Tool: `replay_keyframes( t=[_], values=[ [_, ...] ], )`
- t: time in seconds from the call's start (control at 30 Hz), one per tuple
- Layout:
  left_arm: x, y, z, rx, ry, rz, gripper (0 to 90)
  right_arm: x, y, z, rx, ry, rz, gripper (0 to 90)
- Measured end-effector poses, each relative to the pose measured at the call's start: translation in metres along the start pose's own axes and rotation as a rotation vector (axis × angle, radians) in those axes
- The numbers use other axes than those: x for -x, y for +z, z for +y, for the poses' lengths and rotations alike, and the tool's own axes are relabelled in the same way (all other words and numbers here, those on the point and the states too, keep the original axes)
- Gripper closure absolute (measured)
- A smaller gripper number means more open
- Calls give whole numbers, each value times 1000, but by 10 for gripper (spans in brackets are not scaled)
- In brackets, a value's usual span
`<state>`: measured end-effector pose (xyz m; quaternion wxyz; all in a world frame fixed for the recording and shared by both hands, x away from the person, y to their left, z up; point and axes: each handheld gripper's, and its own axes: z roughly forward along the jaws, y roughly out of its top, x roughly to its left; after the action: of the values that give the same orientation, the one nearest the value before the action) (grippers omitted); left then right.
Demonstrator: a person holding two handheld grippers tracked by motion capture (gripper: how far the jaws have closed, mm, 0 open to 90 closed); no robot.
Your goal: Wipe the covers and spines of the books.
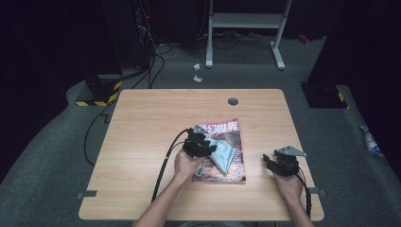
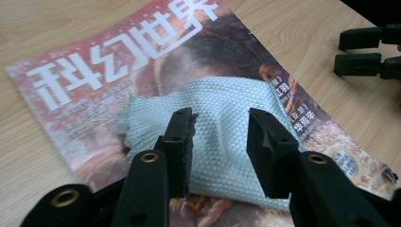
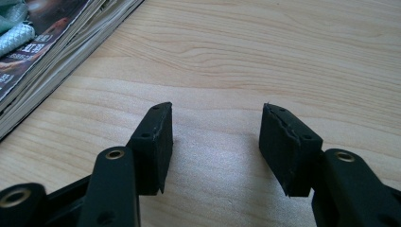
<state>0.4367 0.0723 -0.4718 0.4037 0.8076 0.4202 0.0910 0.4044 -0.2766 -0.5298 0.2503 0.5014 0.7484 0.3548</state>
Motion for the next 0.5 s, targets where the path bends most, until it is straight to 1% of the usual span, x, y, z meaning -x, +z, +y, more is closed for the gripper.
replay_keyframes(
  t=[0.1,0.2,0.23,0.27,0.3,0.37,0.47,0.5],
  values=[
    [-4,-9,-5,11,-5,26,564,0,0,0,0,0,0,452],
    [-9,-17,-14,22,-20,46,544,0,0,0,1,-4,1,452],
    [-10,-19,-18,24,-27,50,537,0,0,0,0,-2,0,452],
    [-12,-23,-26,27,-43,63,524,0,0,0,1,-3,0,453],
    [-12,-23,-26,27,-43,63,518,0,0,0,0,-3,-1,453],
    [-15,-25,-36,27,-65,75,509,0,0,1,-3,-3,-2,454],
    [-18,-28,-49,10,-80,91,498,0,0,1,-8,-5,0,463],
    [-19,-30,-56,1,-76,112,477,-1,-1,2,-21,-7,3,495]
  ],
)
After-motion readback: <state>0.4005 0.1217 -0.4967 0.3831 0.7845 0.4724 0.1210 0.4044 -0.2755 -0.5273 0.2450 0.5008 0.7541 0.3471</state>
